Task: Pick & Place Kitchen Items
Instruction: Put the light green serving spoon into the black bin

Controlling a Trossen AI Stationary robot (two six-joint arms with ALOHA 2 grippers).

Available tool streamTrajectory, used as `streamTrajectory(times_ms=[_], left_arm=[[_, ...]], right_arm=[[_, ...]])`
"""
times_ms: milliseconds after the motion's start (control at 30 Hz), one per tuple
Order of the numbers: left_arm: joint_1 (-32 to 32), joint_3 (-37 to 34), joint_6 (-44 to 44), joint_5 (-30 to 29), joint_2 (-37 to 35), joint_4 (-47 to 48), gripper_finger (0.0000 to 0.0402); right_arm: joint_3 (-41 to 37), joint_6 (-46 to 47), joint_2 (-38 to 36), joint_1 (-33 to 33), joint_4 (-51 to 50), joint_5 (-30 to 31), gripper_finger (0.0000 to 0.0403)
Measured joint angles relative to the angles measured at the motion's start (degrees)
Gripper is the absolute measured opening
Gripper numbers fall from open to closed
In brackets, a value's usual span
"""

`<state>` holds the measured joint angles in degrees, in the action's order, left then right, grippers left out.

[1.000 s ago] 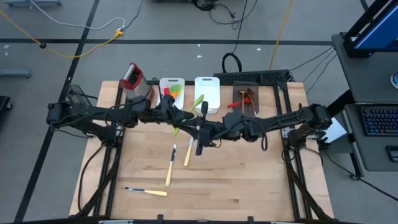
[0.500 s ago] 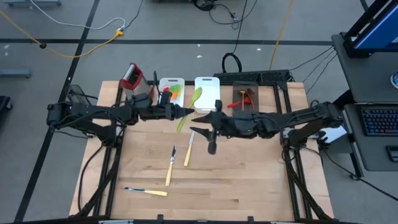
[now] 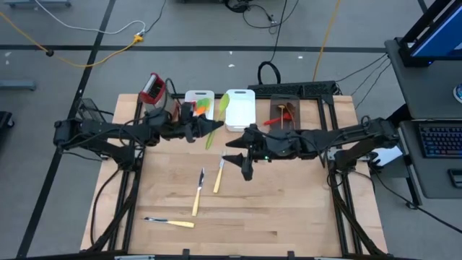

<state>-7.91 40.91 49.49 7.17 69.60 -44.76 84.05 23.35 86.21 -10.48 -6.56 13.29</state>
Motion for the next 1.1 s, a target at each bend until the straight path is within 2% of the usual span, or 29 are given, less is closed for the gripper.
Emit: streamTrajectory(times_ms=[133, 367, 633, 800, 1000, 1100], left_arm=[[2.85, 0.0, -4.52, -4.13, -0.02, -1.23, 0.002], [7.32, 0.02, -10.2, -13.54, 0.0, -2.23, 0.002], [9.2, 0.09, -10.76, -22.45, 0.0, 1.23, 0.002], [9.17, 1.63, -10.93, -23.32, 0.04, 3.4, 0.002], [9.28, 10.59, -15.48, -23.77, 2.3, 17.06, 0.002], [9.28, 14.01, -16.83, -23.77, 4.08, 19.6, 0.002]], right_arm=[[-3.24, 0.52, -0.13, 1.56, 7.28, 0.11, 0.0249], [-10.83, 9.53, -0.02, 4.77, 16.44, 0.1, 0.0261], [-18.97, 10.4, -0.02, 5.28, 32.3, 1.86, 0.0259], [-20.63, 10.71, -0.02, 5.27, 35.56, 1.96, 0.0259], [-20.63, 10.87, -0.02, 5.97, 35.54, 1.98, 0.0259], [-20.63, 10.25, -0.02, 5.97, 36.15, 1.96, 0.0259]])
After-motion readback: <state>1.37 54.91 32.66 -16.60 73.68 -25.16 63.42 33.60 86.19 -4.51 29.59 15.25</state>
